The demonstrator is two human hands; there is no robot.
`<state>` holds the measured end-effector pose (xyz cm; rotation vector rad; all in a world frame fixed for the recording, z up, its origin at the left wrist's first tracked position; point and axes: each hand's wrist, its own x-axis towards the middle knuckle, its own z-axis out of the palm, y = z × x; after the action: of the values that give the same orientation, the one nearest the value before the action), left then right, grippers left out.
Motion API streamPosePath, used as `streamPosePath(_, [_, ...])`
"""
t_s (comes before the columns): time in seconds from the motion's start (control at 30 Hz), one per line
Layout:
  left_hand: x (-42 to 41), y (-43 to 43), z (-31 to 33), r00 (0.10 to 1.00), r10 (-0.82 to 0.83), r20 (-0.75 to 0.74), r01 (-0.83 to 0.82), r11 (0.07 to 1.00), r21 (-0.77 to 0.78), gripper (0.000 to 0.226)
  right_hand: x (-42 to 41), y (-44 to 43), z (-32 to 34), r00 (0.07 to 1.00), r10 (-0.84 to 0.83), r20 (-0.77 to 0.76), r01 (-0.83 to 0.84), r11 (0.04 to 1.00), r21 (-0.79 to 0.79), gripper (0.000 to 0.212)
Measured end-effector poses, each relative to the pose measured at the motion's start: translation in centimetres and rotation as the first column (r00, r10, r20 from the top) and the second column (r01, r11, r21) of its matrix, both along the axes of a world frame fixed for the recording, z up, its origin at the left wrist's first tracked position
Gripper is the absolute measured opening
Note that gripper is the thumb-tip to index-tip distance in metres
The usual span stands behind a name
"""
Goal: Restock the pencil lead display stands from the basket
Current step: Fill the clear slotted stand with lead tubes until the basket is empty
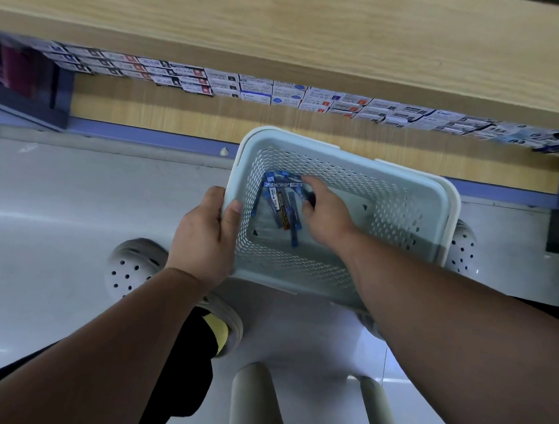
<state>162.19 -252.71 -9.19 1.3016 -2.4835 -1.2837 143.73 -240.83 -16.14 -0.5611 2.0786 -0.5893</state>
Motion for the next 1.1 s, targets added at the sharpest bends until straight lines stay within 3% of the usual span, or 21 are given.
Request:
streamPosePath(0.13, [0.0, 0.1, 0.1, 1.0, 0.007, 0.005, -0.007, 1.0, 0.006, 0.037, 1.4, -0.1, -0.9, 0.999, 0.035, 0.027, -0.037, 0.999, 0.04, 0.073])
streamPosePath(0.3, [0.0, 0.1, 0.1, 1.0, 0.015, -0.002, -0.015, 1.0, 0.01, 0.033, 1.3, -0.2, -1.4, 0.997, 0.016, -0.08, -0.006, 0.992, 0.126, 0.047])
streamPosePath(0.4, [-0.1, 0.3, 0.1, 1.0, 0.026, -0.009, -0.025, 0.999, 0.019, 0.031, 1.6, -0.6, -1.4, 0.997, -0.014, -0.078, 0.023, 0.993, 0.118, 0.032])
streamPosePath(0.5, [0.0, 0.3, 0.1, 0.999, 0.034, -0.009, -0.034, 0.999, 0.028, 0.028, 2.0, -1.1, -1.6, 0.994, -0.1, -0.042, 0.104, 0.991, 0.08, 0.031])
streamPosePath(0.57, [0.0, 0.3, 0.1, 0.999, 0.039, -0.003, -0.039, 0.999, 0.024, 0.028, 2.1, -1.1, -1.4, 0.992, -0.124, -0.015, 0.125, 0.991, 0.055, 0.036])
streamPosePath(0.8, [0.1, 0.5, 0.2, 0.999, 0.052, -0.012, -0.051, 0.998, 0.028, 0.033, 0.3, -0.1, -0.9, 0.994, 0.073, -0.076, -0.069, 0.996, 0.048, 0.091])
streamPosePath(1.1, [0.0, 0.6, 0.1, 0.999, 0.05, -0.01, -0.049, 0.998, 0.026, 0.033, 0.8, 0.1, -2.0, 0.991, 0.082, -0.106, -0.064, 0.985, 0.159, 0.106])
